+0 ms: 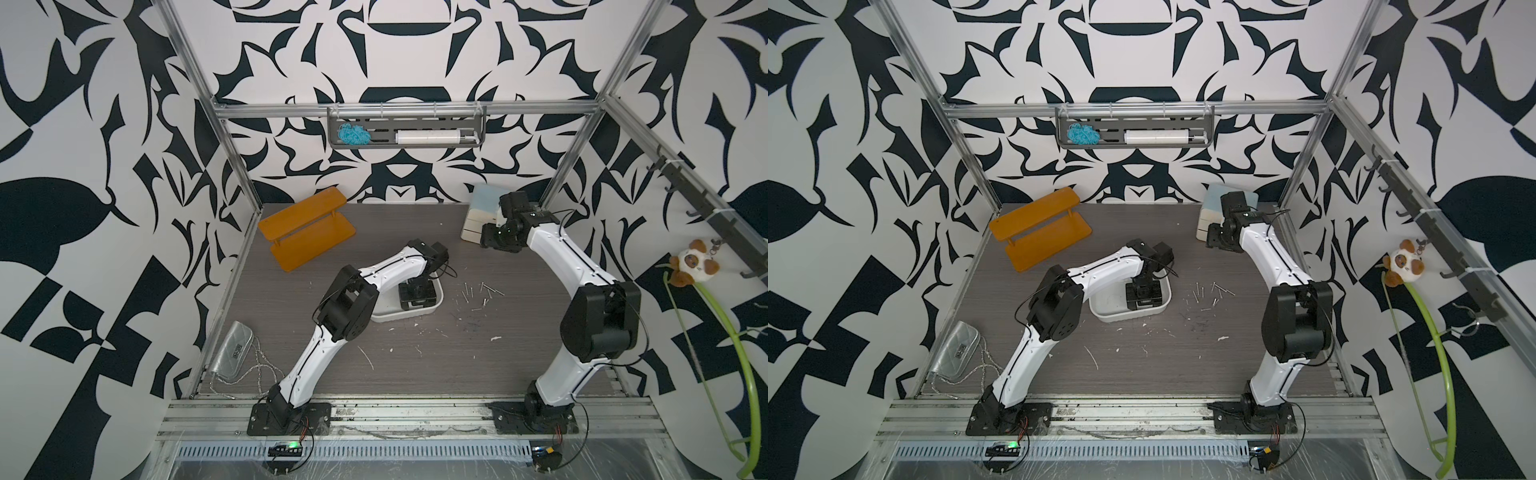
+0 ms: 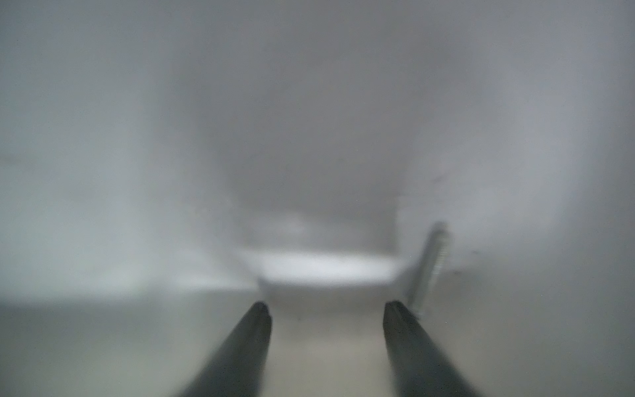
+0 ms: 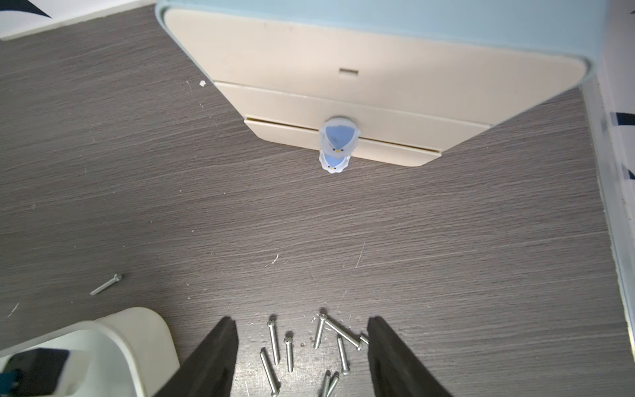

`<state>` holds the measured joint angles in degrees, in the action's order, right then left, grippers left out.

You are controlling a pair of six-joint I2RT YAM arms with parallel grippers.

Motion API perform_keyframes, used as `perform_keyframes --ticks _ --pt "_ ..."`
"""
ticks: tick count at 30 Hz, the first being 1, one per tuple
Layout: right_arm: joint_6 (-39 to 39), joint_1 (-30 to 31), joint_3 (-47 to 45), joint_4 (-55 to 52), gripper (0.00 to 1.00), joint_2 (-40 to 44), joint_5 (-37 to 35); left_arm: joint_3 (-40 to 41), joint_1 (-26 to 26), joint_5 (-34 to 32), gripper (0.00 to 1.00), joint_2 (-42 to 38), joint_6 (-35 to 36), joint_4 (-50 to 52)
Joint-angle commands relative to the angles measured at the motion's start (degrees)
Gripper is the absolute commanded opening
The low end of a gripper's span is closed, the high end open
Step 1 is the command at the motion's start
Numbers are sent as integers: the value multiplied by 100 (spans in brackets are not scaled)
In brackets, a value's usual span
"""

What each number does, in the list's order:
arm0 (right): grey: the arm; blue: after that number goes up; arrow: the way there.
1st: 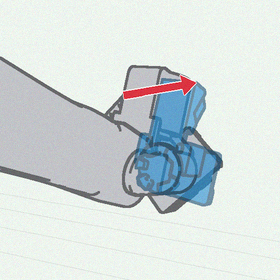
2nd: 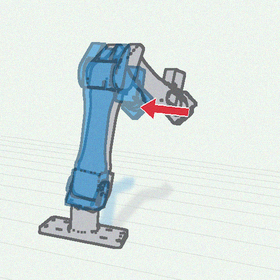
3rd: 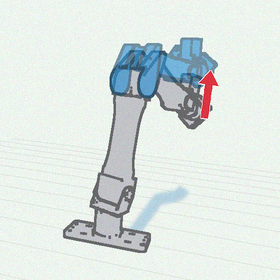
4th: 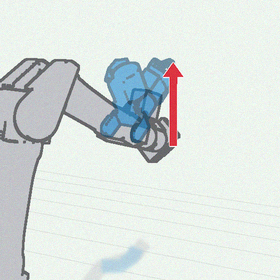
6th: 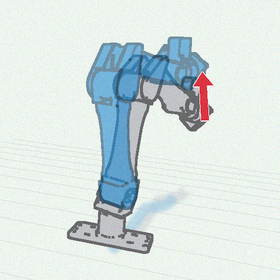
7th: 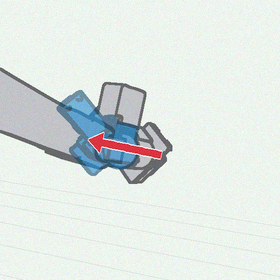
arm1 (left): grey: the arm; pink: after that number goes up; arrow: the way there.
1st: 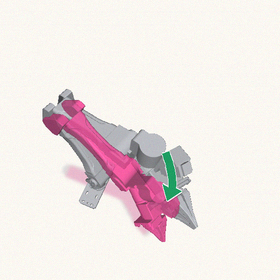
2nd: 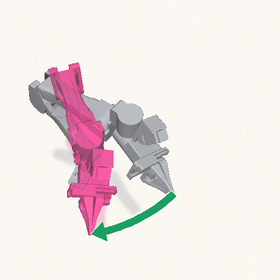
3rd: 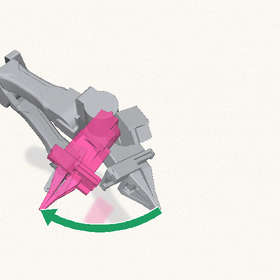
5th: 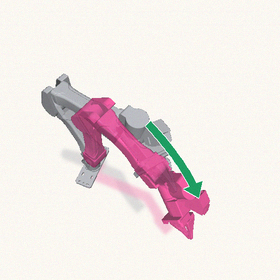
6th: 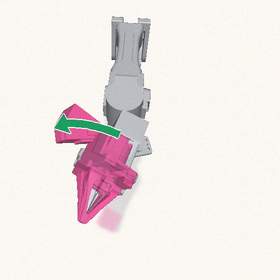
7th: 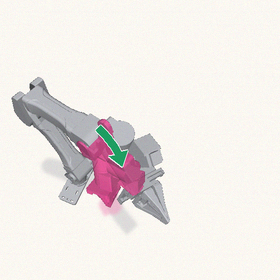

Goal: Take out the screws from the storage box
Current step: Pick up the screw from the storage box.

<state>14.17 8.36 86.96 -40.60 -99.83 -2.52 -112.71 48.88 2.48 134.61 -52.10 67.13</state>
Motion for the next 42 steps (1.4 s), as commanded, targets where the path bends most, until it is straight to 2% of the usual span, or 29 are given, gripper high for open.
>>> perform_keyframes --ticks 1,8,15,24,25,28,30,33,37,42 --pt "-42 22 -38 69 65 183 63 219 16 -112 58 -356 -51 -202" --pt "-30 79 -39 92 65 91 172 -428 173 -179 61 174 181 62" --pt "-64 100 -50 83 65 112 129 -10 201 -231 67 -240 287 -762" --pt "-70 113 4 92 65 25 182 -566 161 166 66 619 659 -180" --pt "-69 125 19 89 65 25 182 -558 163 214 62 666 685 -118" --pt "-83 122 38 87 65 31 158 -153 178 326 44 611 680 -158" --pt "-91 126 29 85 65 39 156 250 177 357 23 502 612 -265" --pt "-90 124 23 84 65 51 165 448 174 333 1 474 598 -261" --pt "-97 131 8 94 65 58 180 255 174 251 0 506 656 -190" --pt "-155 149 78 108 65 120 180 -677 -69 73 0 17 914 15"
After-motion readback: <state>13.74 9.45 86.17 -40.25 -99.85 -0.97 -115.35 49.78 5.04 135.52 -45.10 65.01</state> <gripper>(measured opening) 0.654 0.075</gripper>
